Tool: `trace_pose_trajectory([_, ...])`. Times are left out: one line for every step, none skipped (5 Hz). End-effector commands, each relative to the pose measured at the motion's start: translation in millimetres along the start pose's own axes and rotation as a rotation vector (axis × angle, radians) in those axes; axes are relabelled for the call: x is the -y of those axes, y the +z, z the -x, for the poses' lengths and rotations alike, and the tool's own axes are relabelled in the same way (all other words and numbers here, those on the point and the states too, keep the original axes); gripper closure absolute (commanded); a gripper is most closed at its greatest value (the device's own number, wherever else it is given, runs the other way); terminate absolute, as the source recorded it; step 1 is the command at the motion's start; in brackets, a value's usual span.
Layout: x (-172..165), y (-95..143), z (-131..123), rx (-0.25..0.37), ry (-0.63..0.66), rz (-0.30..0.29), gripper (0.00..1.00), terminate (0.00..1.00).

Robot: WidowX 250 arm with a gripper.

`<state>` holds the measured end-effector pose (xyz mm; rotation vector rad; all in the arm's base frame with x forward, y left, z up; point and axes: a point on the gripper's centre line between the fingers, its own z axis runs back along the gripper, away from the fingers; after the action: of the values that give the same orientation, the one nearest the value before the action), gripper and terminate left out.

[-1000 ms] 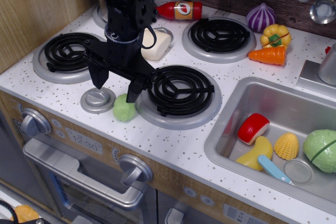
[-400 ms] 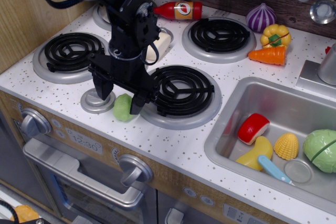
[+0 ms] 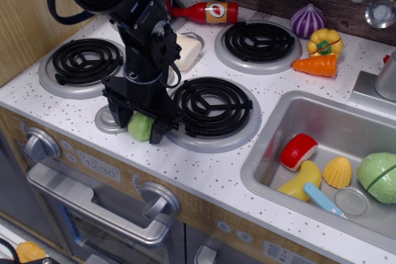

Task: Put broccoli in pot or pan

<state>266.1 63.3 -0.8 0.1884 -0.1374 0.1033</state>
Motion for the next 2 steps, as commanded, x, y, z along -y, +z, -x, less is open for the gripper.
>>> trace_pose_trajectory([-1.5, 17.8, -5.7, 0.017, 0.021, -0.027, 1.00, 0.00])
trace_pose_trajectory([-24.1, 56.1, -22.0, -0.003, -0.019, -0.095, 1.00, 0.00])
